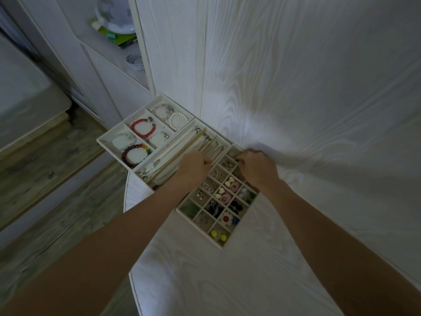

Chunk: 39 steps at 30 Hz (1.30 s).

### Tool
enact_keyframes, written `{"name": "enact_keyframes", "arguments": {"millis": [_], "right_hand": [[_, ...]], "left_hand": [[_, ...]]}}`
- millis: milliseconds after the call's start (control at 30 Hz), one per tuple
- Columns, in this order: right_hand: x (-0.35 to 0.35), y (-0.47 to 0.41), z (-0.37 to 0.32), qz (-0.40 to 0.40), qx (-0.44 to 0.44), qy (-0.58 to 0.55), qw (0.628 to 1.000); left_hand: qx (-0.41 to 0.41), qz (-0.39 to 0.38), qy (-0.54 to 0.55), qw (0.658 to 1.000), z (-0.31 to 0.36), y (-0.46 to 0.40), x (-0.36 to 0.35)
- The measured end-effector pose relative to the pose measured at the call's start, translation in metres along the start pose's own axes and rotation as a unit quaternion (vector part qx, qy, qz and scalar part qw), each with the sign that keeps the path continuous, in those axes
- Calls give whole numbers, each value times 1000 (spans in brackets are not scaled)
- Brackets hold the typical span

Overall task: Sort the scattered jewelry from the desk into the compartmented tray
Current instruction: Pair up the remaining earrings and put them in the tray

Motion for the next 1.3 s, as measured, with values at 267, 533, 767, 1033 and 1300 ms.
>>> {"name": "enact_keyframes", "arguments": {"millis": [267,533,767,1033,1300], "right_hand": [[-2,-8,0,-17,-33,11,999],[56,24,-30,147,-61,-263,952],[71,49,-113,32,137,-247,959],[81,64,-98,120,11,-345,931],[74,94,-86,134,-128,-680,709]], "left_hand": [[26,-30,71,997,-6,1,-1],[173,-274,658,679,-16,29,-16],[170,-285,658,676,-18,45,-23],[176,-293,677,652,-13,70,-17],[189,-303,579,733,-16,88,-16]]}}
Point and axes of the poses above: each hand's wrist, its own y-axis away from the middle knuckle, its own x-axis out of the back of the hand, z = x × y, the point moved 6 cm from there along -y, towards the middle knuckle, and after that the axes turned 15 degrees about x, right-handed, at the moved point
